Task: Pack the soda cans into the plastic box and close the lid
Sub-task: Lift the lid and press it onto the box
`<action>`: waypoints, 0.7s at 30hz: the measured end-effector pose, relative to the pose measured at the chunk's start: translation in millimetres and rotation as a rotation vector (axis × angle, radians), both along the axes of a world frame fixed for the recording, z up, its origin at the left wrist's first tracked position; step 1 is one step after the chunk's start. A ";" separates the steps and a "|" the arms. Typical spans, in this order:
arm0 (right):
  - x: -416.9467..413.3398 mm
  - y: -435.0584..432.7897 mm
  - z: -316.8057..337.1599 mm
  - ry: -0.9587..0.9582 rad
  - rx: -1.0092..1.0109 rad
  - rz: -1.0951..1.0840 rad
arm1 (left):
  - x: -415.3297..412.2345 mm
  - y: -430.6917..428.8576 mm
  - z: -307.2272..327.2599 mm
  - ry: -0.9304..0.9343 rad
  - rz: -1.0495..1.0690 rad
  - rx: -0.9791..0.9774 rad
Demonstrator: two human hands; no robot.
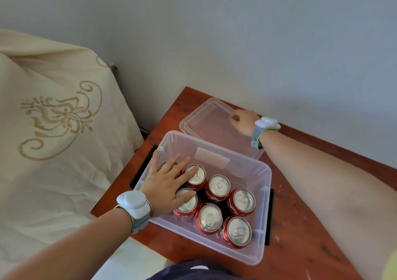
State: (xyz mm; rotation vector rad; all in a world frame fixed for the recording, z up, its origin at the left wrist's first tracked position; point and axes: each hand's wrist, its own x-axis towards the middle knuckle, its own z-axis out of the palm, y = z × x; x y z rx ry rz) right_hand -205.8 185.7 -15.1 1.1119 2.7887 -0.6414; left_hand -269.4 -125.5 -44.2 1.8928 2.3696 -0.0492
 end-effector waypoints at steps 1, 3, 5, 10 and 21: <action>-5.0 15.6 -8.0 -0.065 -0.009 -0.033 | 0.0 0.0 -1.1 0.000 0.006 0.004; -13.5 39.7 -23.3 -0.183 -0.016 -0.082 | 1.1 -0.2 -1.1 -0.003 0.036 0.005; -20.8 53.5 -39.6 -0.297 0.011 -0.105 | 1.7 0.2 -1.8 -0.012 0.069 -0.003; -28.1 59.0 -74.2 -0.414 -0.028 -0.145 | 1.2 1.8 -6.2 -0.004 0.090 -0.008; -45.3 50.8 -16.3 -0.269 0.176 -0.079 | 1.8 3.8 -1.5 0.043 0.072 -0.013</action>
